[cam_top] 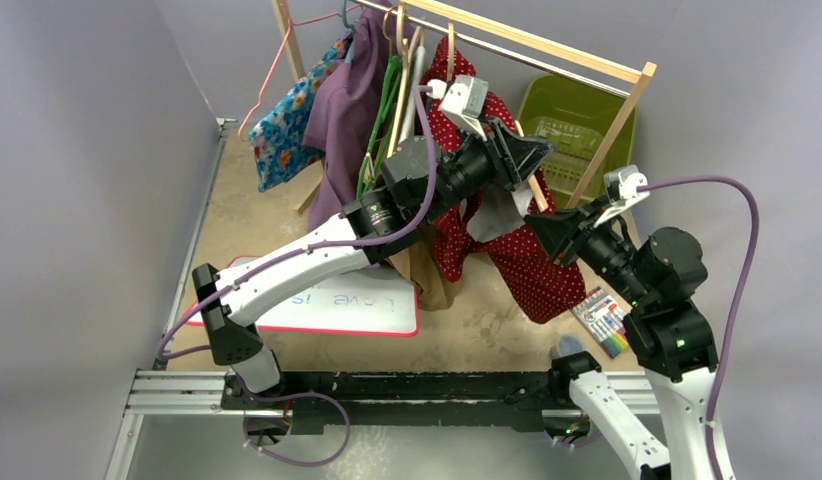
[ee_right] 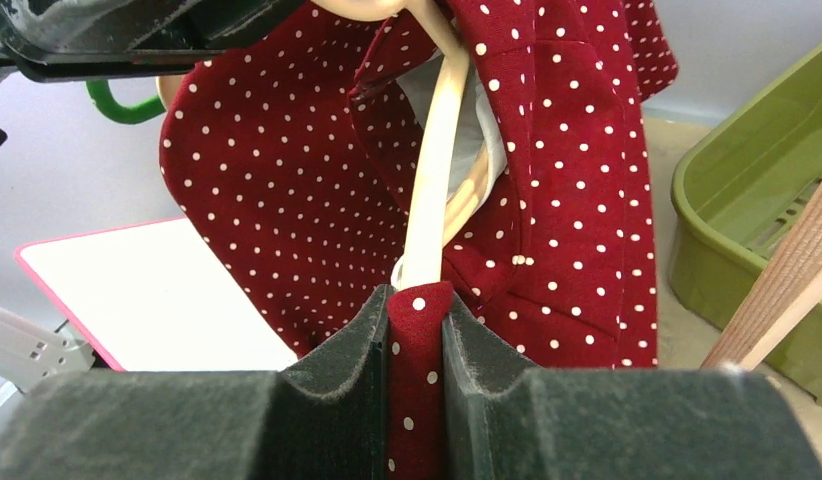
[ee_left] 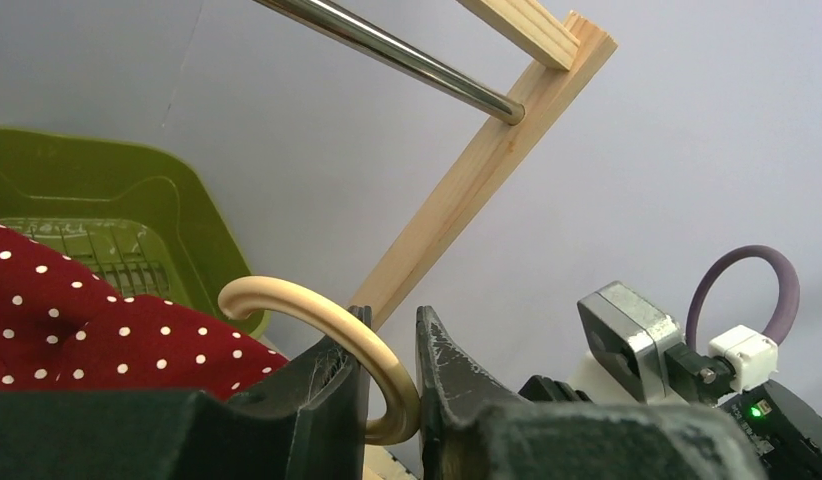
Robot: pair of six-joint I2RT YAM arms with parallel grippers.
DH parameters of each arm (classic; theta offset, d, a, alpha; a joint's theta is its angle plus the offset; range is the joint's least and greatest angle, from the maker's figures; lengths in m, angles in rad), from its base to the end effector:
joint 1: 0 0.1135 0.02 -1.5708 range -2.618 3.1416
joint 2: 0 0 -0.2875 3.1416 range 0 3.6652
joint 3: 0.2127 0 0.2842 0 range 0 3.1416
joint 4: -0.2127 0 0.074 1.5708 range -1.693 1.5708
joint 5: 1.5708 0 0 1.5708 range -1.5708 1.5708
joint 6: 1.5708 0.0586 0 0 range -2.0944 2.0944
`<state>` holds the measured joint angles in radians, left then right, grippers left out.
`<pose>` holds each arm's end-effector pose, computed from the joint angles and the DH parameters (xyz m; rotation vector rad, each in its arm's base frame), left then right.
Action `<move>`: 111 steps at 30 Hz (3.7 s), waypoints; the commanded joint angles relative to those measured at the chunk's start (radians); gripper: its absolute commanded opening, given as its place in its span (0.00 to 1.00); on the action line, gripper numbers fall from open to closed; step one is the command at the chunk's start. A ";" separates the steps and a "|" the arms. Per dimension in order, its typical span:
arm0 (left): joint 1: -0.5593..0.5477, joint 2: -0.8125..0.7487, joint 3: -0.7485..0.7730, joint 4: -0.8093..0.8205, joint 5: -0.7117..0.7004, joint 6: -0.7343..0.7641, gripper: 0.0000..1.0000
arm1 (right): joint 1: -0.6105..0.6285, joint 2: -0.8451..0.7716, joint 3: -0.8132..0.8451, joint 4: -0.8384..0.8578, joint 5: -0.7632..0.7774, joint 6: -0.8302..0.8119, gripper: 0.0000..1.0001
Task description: Remove the skirt from the hanger
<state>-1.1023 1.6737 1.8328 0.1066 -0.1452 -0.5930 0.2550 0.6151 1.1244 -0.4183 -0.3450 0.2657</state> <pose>0.2070 -0.3902 0.5374 0.2284 1.4172 -1.3331 0.1180 0.0512 0.4790 -0.2773 1.4966 0.6733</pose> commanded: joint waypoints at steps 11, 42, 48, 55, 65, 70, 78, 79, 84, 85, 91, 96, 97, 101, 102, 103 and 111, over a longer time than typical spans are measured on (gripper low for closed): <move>-0.006 -0.040 -0.002 0.127 -0.063 0.037 0.00 | 0.005 -0.023 0.149 -0.421 0.079 0.066 0.77; -0.006 -0.129 -0.069 0.290 -0.158 -0.079 0.00 | 0.005 -0.365 -0.081 -0.445 0.132 0.154 0.67; -0.007 -0.146 -0.070 0.300 -0.189 -0.074 0.00 | 0.006 -0.439 -0.148 -0.323 0.135 0.156 0.59; -0.007 -0.160 -0.071 0.295 -0.194 -0.079 0.00 | 0.006 -0.467 -0.188 -0.260 0.180 0.172 0.47; -0.006 -0.168 -0.131 0.381 -0.181 -0.133 0.00 | 0.006 -0.517 -0.201 -0.135 0.197 0.171 0.43; -0.007 -0.166 -0.131 0.383 -0.171 -0.138 0.00 | 0.006 -0.527 -0.205 -0.106 0.193 0.158 0.31; -0.007 -0.194 -0.142 0.426 -0.219 -0.144 0.00 | 0.006 -0.491 -0.118 -0.218 0.312 0.225 0.00; -0.007 -0.203 -0.151 0.440 -0.231 -0.149 0.00 | 0.006 -0.496 -0.102 -0.228 0.346 0.232 0.00; -0.007 -0.245 -0.203 0.518 -0.287 -0.142 0.00 | 0.005 -0.547 -0.042 -0.271 0.503 0.272 0.00; -0.007 -0.252 -0.207 0.522 -0.298 -0.139 0.00 | 0.006 -0.560 -0.026 -0.295 0.550 0.293 0.00; -0.007 -0.279 -0.228 0.555 -0.330 -0.120 0.00 | 0.005 -0.594 0.040 -0.391 0.738 0.372 0.00; -0.007 -0.305 -0.256 0.558 -0.355 -0.103 0.00 | 0.006 -0.591 0.070 -0.438 0.842 0.385 0.00; -0.007 -0.314 -0.265 0.558 -0.359 -0.104 0.00 | 0.007 -0.590 0.078 -0.438 0.861 0.373 0.00; -0.007 -0.340 -0.286 0.559 -0.362 -0.116 0.00 | 0.010 -0.564 0.109 -0.449 0.889 0.349 0.00; -0.007 -0.346 -0.296 0.564 -0.362 -0.122 0.00 | 0.010 -0.559 0.106 -0.457 0.893 0.347 0.00; -0.007 -0.352 -0.306 0.570 -0.359 -0.132 0.00 | 0.011 -0.557 0.099 -0.459 0.893 0.343 0.00; -0.007 -0.354 -0.333 0.575 -0.238 -0.302 0.00 | 0.012 -0.490 0.037 -0.273 0.638 0.213 0.00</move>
<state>-1.1194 1.3617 1.5108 0.5636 -0.4583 -0.7879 0.2619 0.0460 1.1893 -0.8558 0.4301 0.5800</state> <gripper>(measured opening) 0.177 0.008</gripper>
